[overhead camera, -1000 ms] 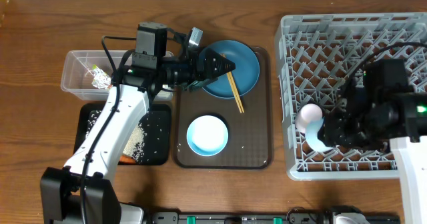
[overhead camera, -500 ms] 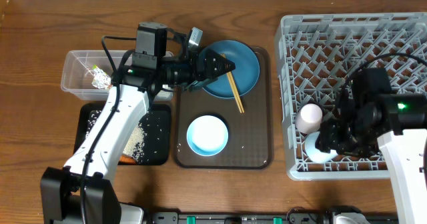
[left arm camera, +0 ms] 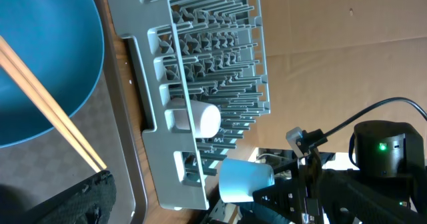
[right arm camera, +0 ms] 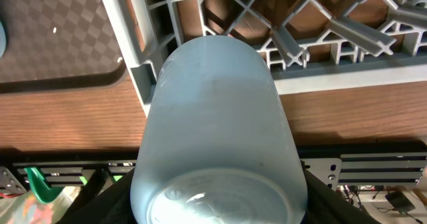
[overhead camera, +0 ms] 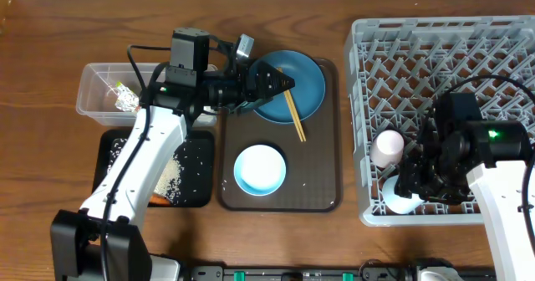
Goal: Sort waste into correct bins and load items into the dishwasher rack
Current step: 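Carry the light blue cup right and lower it into the rack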
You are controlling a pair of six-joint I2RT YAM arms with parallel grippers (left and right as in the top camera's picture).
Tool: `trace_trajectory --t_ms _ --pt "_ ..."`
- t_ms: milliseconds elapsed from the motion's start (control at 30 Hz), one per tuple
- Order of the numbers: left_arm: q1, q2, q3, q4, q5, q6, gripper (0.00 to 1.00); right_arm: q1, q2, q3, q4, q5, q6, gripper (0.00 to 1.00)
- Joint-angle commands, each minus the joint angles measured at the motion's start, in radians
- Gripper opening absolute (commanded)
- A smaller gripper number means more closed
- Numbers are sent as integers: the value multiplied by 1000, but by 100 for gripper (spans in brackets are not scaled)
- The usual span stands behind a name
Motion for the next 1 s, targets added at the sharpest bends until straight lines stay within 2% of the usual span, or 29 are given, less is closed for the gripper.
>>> trace_trajectory --t_ms 0,533,733,967 --pt "3 3 -7 3 -9 7 98 -17 -5 -6 10 10 26 8" --pt "3 3 -7 3 -9 7 98 -17 -5 -6 21 10 26 7" --pt "3 3 -7 3 -9 7 98 -17 -5 -6 141 11 17 2" --pt "3 3 -7 3 -9 7 98 -18 0 5 295 10 19 1"
